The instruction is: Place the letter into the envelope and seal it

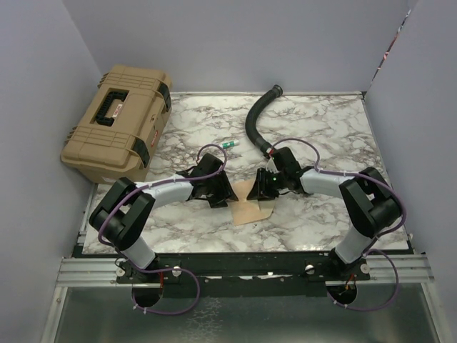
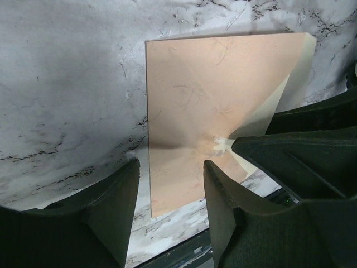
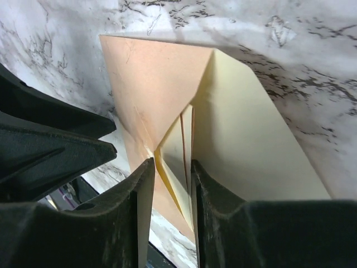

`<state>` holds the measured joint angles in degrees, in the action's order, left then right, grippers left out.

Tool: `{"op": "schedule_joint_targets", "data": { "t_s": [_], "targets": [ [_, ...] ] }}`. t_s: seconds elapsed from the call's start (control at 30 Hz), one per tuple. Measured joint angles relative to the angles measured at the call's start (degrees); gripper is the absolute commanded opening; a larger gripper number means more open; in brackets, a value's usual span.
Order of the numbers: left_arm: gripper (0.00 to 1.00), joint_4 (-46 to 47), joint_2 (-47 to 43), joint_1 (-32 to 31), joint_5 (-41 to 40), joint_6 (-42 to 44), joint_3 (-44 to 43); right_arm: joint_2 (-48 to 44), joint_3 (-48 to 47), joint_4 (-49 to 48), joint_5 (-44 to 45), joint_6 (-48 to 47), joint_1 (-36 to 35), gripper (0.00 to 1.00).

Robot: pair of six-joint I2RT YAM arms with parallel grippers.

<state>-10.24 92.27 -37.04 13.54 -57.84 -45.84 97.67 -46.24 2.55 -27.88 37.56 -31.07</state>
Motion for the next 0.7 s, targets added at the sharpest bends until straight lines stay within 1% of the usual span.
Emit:
{"op": "schedule_joint_targets", "data": {
  "t_s": [0.13, 0.27, 0.33, 0.4, 0.5, 0.7],
  "targets": [
    [0.52, 0.5, -0.2, -0.1, 0.0, 0.0, 0.4, -2.0, -0.5, 3.4, 2.8, -0.9, 0.0, 0.44],
    [0.52, 0.8, -0.3, -0.1, 0.0, 0.0, 0.7, -3.4, -0.5, 5.4, 4.3, -1.9, 0.0, 0.46],
    [0.52, 0.8, -0.4, -0.1, 0.0, 0.0, 0.7, -3.6, -0.5, 6.4, 5.0, -2.4, 0.0, 0.44],
    [0.52, 0.8, -0.4, -0.1, 0.0, 0.0, 0.7, -3.6, -0.5, 7.3, 5.7, -2.9, 0.0, 0.39],
    [0.52, 0.8, -0.4, -0.1, 0.0, 0.0, 0.7, -3.6, -0.5, 7.7, 6.1, -3.5, 0.0, 0.34],
    [0.52, 0.8, -0.4, -0.1, 0.0, 0.1, 0.7, -2.3, -1.3, 7.4, 6.1, -4.2, 0.0, 0.32]
  ]
}}
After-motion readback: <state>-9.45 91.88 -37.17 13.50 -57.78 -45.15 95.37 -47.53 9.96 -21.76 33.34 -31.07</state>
